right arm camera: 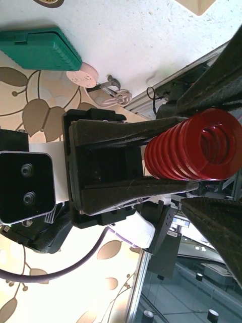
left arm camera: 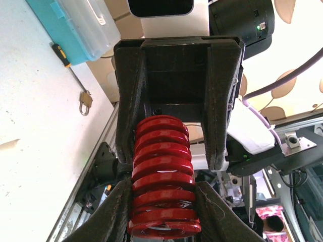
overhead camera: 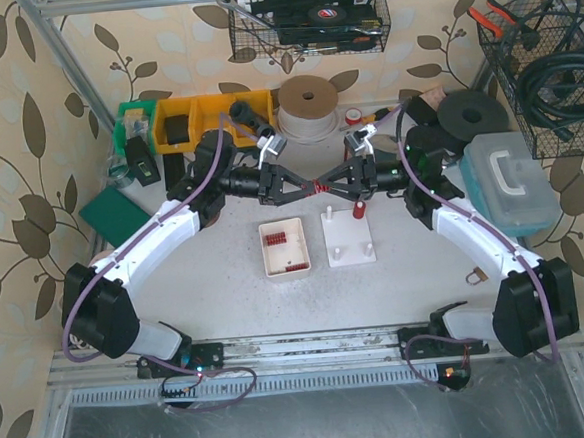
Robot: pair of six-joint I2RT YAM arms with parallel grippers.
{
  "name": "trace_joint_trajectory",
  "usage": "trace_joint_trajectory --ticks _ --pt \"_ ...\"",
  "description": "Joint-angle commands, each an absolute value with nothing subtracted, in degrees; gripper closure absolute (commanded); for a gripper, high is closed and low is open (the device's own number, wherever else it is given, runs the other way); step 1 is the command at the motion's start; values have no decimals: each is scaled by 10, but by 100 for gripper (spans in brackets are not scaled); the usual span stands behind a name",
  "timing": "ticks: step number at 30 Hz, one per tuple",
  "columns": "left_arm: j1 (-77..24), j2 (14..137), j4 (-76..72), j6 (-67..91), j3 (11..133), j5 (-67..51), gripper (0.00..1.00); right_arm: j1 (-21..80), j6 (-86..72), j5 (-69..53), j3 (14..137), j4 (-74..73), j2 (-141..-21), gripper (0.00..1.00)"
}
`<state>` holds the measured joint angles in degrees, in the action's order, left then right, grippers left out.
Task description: Install the large spring
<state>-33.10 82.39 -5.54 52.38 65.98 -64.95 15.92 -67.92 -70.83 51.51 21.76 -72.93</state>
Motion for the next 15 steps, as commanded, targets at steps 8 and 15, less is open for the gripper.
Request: trace_joint_trajectory --ticks 8,15 --pt "-333 820 -64 506 694 -668 100 160 -660 -728 547 207 -724 58" --pt "-334 820 -46 492 698 -663 100 162 -615 -724 559 146 -724 83"
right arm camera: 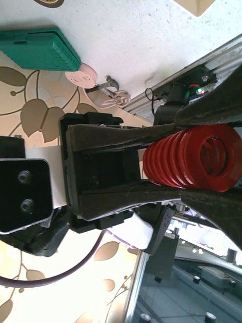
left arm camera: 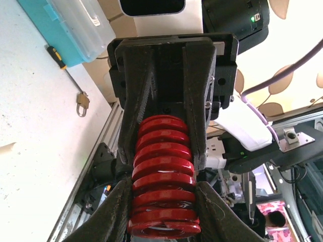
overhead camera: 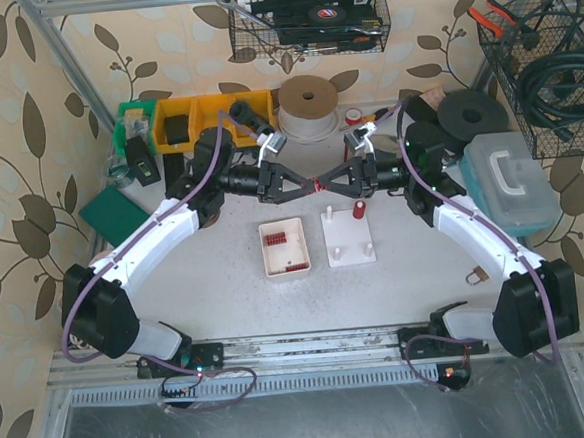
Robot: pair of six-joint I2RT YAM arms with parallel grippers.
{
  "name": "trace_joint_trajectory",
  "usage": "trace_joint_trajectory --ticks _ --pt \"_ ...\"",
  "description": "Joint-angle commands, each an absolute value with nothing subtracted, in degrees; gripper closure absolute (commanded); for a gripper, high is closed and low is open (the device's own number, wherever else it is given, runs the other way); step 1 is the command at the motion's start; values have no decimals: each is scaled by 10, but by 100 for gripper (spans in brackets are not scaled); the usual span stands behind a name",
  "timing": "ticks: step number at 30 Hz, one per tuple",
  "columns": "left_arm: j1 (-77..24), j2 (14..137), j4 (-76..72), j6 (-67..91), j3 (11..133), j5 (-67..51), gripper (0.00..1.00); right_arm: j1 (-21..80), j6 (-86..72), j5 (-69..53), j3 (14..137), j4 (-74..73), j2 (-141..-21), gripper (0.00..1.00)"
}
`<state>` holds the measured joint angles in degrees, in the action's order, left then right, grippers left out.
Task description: Install the large spring
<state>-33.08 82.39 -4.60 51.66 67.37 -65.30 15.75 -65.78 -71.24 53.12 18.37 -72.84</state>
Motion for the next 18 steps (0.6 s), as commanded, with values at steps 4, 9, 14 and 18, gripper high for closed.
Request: trace_joint_trajectory --ticks 4,9,14,18 --pt "-332 820 -2 464 707 -654 100 161 -516 -701 587 5 -720 100" --pt "-326 820 57 428 714 -636 41 147 -411 -673 632 -132 -722 100" --pt "-299 805 133 386 710 -585 27 123 -264 -601 684 -323 -733 100" --pt "-272 776 176 371 691 -522 25 125 -180 -493 715 -430 -750 100"
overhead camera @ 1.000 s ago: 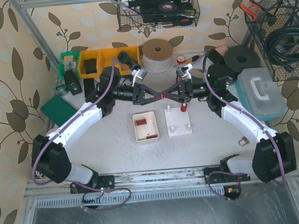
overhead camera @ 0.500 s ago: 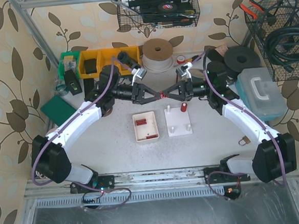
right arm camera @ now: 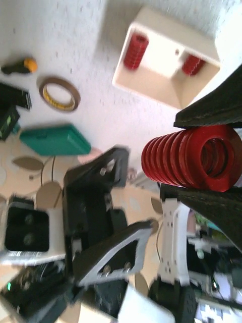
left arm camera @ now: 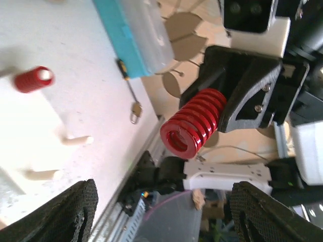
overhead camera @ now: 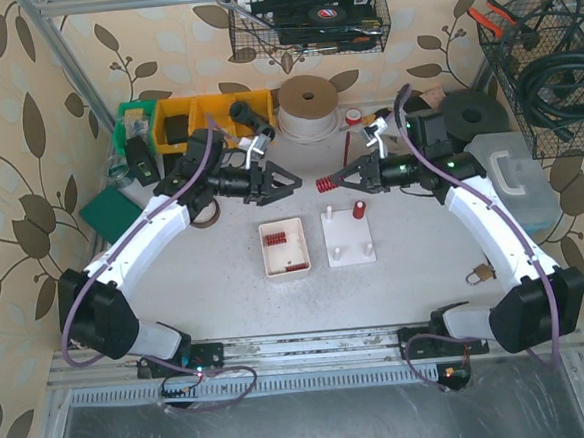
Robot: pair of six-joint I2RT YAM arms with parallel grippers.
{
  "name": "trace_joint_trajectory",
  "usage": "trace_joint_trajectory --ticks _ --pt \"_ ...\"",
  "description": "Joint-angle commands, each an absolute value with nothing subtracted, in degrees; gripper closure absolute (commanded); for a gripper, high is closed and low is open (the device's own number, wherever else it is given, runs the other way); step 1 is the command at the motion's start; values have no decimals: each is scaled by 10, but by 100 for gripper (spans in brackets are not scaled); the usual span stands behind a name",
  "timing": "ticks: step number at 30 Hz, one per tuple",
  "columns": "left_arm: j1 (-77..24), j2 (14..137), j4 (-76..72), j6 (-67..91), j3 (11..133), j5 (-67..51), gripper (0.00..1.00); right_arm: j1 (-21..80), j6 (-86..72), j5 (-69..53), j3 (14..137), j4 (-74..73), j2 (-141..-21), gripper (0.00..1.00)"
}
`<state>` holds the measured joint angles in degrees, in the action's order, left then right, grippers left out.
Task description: Install the large spring
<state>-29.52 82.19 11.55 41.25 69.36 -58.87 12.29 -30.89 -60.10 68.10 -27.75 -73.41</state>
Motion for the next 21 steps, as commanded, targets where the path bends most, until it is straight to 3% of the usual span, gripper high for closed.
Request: trace_joint_trajectory --ticks 1,9,15,21 --pt "-269 767 193 360 686 -497 24 127 -165 -459 724 -449 -753 100" --pt "-269 655 220 356 558 -268 36 227 -106 -144 809 -583 -802 100" --pt "-271 519 166 371 443 -141 29 299 -112 5 864 -656 -859 100" --pt "-272 507 151 384 398 -137 29 329 -136 66 893 -669 -913 100"
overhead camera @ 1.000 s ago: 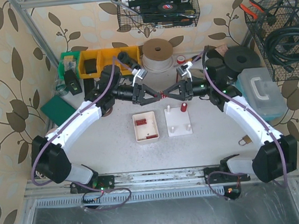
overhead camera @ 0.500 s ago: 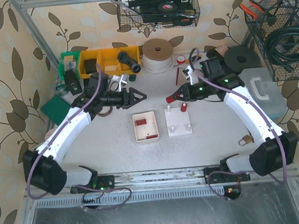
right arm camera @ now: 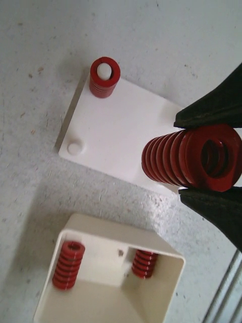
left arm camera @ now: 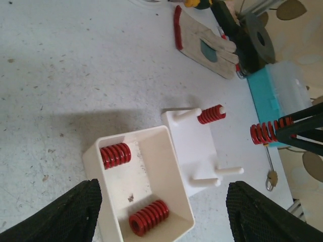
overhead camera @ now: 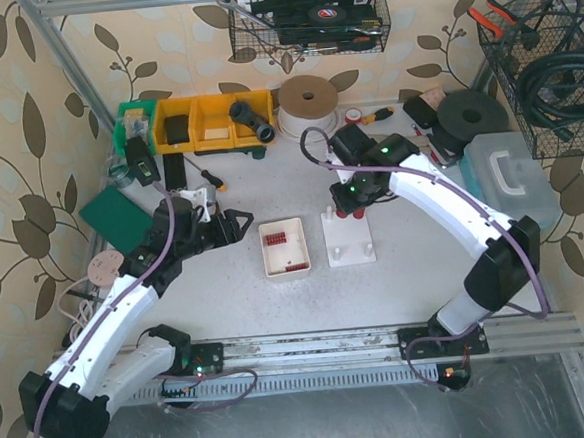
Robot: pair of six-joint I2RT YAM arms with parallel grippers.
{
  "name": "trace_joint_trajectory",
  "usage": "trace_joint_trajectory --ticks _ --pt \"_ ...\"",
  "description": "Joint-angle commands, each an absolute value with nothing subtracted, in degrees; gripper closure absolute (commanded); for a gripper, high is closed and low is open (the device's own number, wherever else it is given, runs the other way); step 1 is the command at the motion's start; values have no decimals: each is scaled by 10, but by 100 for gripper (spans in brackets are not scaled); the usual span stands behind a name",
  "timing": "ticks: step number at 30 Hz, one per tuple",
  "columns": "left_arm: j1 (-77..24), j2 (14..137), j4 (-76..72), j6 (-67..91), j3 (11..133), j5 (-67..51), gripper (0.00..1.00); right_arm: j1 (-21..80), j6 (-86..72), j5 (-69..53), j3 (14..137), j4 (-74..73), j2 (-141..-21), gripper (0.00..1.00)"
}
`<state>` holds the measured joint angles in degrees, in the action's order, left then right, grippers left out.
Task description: Install the large spring
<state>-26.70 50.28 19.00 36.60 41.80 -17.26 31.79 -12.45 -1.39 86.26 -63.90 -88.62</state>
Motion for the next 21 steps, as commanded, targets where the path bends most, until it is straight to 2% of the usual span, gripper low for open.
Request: trace_joint_trajectory --ticks 1,7,21 --pt "-272 506 146 395 390 -132 29 330 -138 68 898 -668 -923 100" --pt "-277 477 114 410 338 -112 29 346 -136 72 929 -650 -979 100" --pt "-277 497 93 410 327 -107 29 352 -128 70 970 -627 -1060 100"
